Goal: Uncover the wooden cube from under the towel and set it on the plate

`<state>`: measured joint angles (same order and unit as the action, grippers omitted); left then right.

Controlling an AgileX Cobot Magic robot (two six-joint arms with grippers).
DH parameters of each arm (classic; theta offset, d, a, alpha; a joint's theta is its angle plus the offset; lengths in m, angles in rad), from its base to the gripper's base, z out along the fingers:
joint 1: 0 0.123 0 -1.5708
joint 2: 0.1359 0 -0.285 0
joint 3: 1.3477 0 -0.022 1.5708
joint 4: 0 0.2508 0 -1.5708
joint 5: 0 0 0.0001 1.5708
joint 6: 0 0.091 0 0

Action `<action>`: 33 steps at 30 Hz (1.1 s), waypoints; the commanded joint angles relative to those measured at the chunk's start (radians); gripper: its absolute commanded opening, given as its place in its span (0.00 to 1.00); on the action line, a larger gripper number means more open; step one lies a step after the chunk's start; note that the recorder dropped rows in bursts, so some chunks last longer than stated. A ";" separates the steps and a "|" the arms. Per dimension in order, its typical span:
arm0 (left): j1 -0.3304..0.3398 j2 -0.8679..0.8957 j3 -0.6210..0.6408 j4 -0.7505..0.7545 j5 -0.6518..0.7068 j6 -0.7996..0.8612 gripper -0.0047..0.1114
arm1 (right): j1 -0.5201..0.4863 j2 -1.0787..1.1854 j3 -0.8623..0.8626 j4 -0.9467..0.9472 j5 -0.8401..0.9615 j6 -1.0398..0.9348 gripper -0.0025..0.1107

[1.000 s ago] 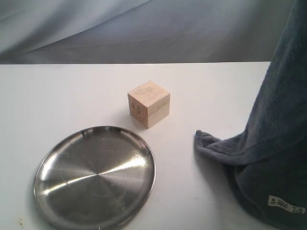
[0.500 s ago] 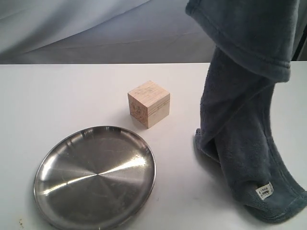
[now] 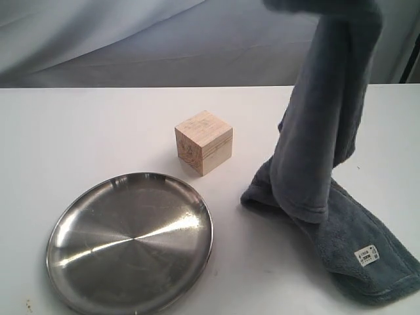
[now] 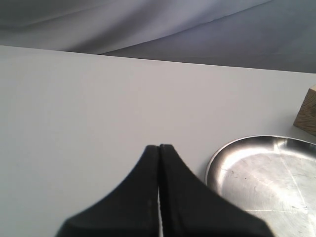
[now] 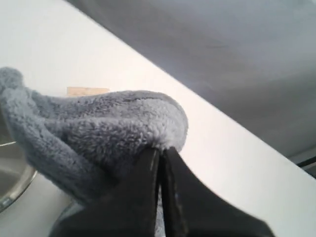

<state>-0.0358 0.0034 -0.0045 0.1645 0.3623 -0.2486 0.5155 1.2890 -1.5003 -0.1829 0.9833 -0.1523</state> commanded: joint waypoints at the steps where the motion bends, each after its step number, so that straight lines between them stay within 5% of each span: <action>1: -0.004 -0.003 0.005 -0.002 -0.007 -0.004 0.04 | -0.005 0.010 0.173 0.017 -0.236 0.086 0.02; 7: -0.004 -0.003 0.005 -0.002 -0.007 -0.004 0.04 | -0.005 0.041 0.385 0.089 -0.310 0.107 0.02; 20: -0.004 -0.003 0.005 -0.002 -0.007 -0.004 0.04 | -0.005 0.238 0.798 0.201 -0.862 0.187 0.05; 25: -0.004 -0.003 0.005 -0.002 -0.007 -0.004 0.04 | -0.005 0.331 0.800 0.201 -0.877 0.187 0.33; 30: -0.004 -0.003 0.005 -0.002 -0.007 -0.004 0.04 | -0.005 0.358 0.800 0.165 -0.895 0.176 0.80; 33: -0.004 -0.003 0.005 -0.002 -0.007 -0.004 0.04 | -0.005 0.328 0.800 0.161 -0.893 0.174 0.83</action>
<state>-0.0358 0.0034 -0.0045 0.1645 0.3623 -0.2486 0.5155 1.6422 -0.7053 0.0000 0.1017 0.0272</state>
